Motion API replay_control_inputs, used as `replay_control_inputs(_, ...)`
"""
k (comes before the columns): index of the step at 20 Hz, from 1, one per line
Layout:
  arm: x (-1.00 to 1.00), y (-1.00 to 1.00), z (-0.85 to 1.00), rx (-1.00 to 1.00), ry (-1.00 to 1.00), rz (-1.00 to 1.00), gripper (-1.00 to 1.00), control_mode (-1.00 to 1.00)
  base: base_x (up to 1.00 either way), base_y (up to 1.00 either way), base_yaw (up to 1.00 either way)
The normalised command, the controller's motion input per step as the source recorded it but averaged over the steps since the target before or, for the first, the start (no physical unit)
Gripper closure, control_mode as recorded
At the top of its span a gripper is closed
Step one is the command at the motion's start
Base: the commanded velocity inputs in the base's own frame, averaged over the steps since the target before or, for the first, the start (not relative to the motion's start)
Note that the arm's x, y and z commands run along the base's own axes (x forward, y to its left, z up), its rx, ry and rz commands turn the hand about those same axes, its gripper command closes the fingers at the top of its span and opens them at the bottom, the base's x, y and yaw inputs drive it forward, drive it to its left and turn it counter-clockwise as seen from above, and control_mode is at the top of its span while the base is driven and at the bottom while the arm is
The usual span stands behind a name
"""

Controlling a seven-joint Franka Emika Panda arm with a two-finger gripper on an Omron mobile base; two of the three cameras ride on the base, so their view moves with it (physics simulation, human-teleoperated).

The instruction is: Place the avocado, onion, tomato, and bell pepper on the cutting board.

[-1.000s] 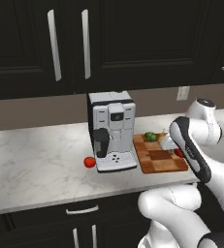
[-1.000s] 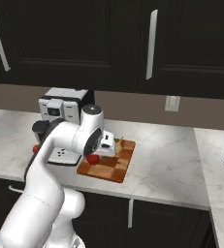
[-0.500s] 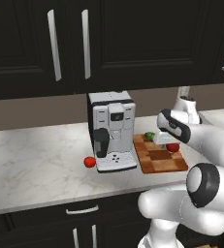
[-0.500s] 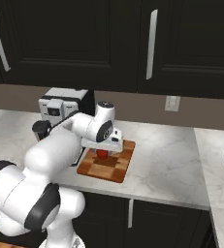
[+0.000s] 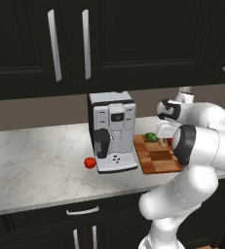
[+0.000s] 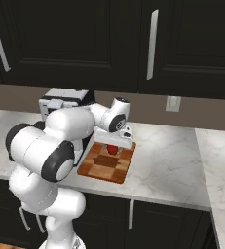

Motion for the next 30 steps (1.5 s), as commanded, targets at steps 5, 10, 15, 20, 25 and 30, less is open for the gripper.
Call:
replay_control_inputs(5, 0.43, 0.00, -0.27, 0.00, 0.17, 0.00, 1.00, -1.00, 0.00, 0.00, 0.00)
replay_control_inputs(10, 0.28, 0.00, -0.41, 0.00, 0.14, 0.00, 1.00, -1.00, 0.00, 0.00, 0.00)
replay_control_inputs(15, 0.01, 0.00, -0.34, 0.02, 0.12, 0.04, 1.00, -1.00, 0.00, 0.00, 0.00)
replay_control_inputs(20, -0.01, 0.11, -0.06, 0.00, 0.03, 0.07, 1.00, -1.00, 0.00, 0.00, 0.00)
replay_control_inputs(25, -0.11, 0.37, -0.16, 0.00, 0.01, 0.05, 1.00, -1.00, 0.00, 0.00, 0.00)
replay_control_inputs(30, -0.04, 0.23, -0.07, 0.00, -0.01, 0.05, 1.00, -1.00, 0.00, 0.00, 0.00)
